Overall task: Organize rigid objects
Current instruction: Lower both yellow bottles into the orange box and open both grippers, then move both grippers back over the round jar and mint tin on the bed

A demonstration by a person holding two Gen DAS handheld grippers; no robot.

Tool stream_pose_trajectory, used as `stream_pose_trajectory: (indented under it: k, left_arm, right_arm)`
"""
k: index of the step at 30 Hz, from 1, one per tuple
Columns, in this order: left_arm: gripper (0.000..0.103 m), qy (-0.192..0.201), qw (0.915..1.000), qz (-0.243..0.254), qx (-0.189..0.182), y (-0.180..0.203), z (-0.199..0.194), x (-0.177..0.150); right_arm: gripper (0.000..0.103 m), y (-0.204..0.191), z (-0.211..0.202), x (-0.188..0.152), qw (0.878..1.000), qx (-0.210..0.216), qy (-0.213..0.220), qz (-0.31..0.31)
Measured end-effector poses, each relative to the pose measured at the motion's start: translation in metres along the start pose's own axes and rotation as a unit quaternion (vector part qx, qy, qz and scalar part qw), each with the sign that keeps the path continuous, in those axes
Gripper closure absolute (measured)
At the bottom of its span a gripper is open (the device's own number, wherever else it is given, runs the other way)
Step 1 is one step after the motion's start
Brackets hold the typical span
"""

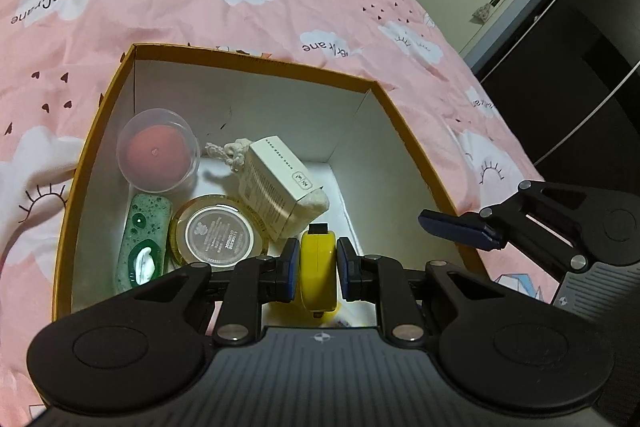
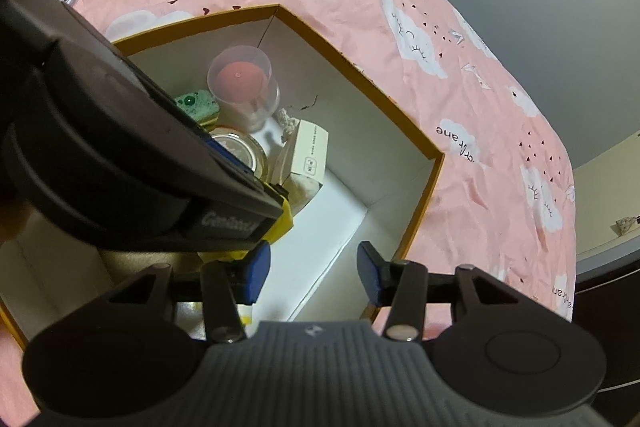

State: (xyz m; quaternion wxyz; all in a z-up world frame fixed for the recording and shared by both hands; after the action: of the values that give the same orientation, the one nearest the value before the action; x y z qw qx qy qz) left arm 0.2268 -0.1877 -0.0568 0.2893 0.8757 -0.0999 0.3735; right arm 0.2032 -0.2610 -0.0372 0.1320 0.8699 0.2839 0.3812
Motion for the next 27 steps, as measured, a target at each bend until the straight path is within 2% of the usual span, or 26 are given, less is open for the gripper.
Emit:
stream_pose_trajectory:
  k: [3,10,13,20,21,22,23,27]
  left_arm:
    - [0.081,0.005,1.0000,0.004,0.005,0.001,-0.002,0.001]
    - [0.069,0.020,0.9991,0.031,0.020,0.004,-0.013,0.004]
    - [0.062,0.028,0.9985,0.038,0.026,0.005,-0.019,0.004]
    - [0.039,0.066,0.9958,0.049,0.041,0.002,-0.043,0.008]
    - [0.035,0.075,0.9950,0.050,0.044,0.001,-0.049,0.009]
    - [0.034,0.081,0.9943,0.050,0.047,0.000,-0.052,0.010]
    - [0.034,0.089,0.9933,0.052,0.053,-0.001,-0.058,0.011]
    - [0.032,0.118,0.9866,0.070,0.088,-0.008,-0.081,0.015]
  right_arm:
    - [0.056,0.000,0.001,0.000,1.000,0.003,0.000,0.001]
    - [0.054,0.000,0.000,0.002,1.000,0.003,0.006,0.002]
    - [0.046,-0.001,-0.002,0.002,1.000,0.002,0.010,0.003]
    - [0.043,-0.004,-0.008,0.005,1.000,0.002,0.021,0.008]
    - [0.040,-0.004,-0.010,0.006,1.000,-0.001,0.024,0.010]
    - [0.032,-0.003,-0.011,0.006,1.000,-0.003,0.026,0.013]
    - [0.029,-0.003,-0.012,0.007,0.999,-0.006,0.031,0.016]
    - [0.028,-0.004,-0.020,0.013,0.998,-0.011,0.048,0.032]
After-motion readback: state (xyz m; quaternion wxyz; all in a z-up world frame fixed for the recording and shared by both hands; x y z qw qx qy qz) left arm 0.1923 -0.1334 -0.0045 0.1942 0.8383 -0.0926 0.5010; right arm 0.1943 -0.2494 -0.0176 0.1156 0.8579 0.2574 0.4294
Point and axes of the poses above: each gripper's, at about its wrist camera, not at the fingertips, and z roughly the way its jaws point, y to its right, x to its top, the point moved 5 cm from there along z, roughly the way its jaws point, and after that the axes turned 15 degrees about y, right-handed, at the moved point
